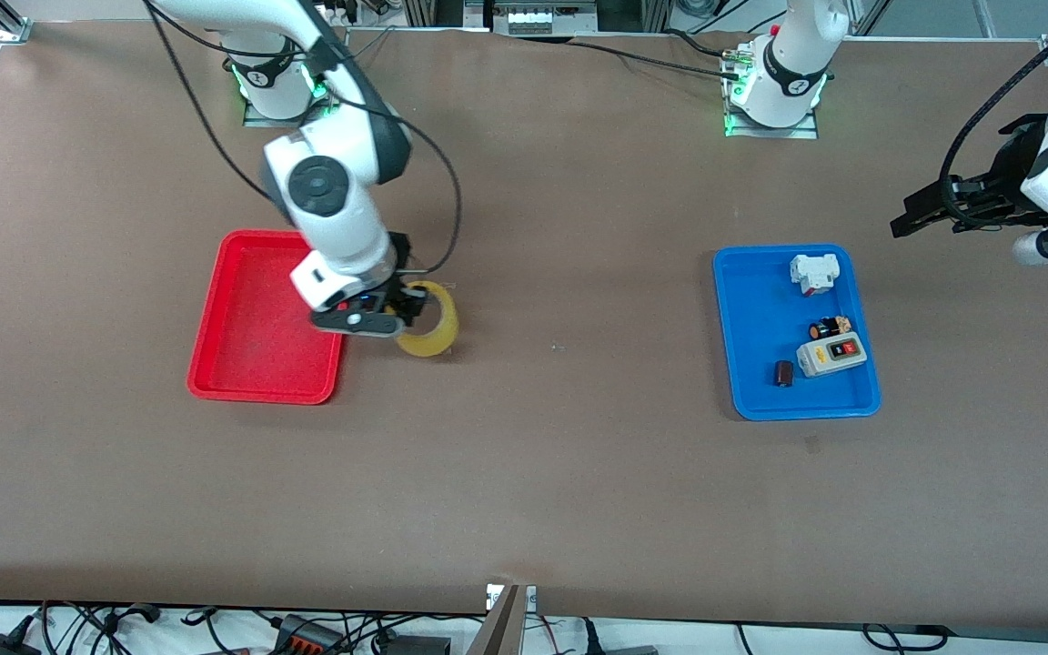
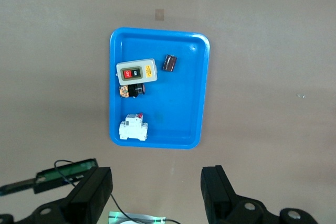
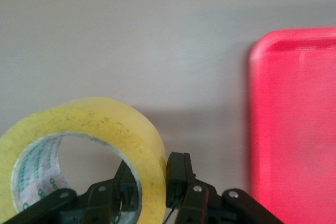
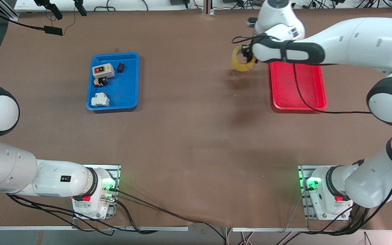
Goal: Place and move tape with both arms
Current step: 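Carry the tape with the right gripper into the red tray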
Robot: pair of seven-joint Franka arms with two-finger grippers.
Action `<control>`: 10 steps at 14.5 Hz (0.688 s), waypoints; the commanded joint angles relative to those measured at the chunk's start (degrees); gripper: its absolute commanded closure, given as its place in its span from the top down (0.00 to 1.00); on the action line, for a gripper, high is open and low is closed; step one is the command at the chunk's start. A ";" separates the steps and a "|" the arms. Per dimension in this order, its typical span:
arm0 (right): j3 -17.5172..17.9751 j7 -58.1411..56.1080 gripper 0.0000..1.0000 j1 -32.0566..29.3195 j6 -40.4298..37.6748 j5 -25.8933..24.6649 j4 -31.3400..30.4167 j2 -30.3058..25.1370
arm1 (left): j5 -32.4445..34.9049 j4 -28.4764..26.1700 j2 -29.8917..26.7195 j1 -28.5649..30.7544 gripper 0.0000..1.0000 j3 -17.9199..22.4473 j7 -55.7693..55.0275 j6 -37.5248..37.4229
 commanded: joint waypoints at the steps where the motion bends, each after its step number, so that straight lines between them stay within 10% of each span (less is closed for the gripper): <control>1: 0.82 -7.55 0.13 -6.79 0.46 -0.68 -6.65 -5.20 | -0.97 -0.31 -0.82 1.31 1.00 0.37 1.04 1.39; 10: 0.91 -27.80 0.16 -22.37 11.45 -0.60 -22.22 -7.24 | -0.09 -0.49 -0.91 1.40 1.00 0.10 2.96 0.35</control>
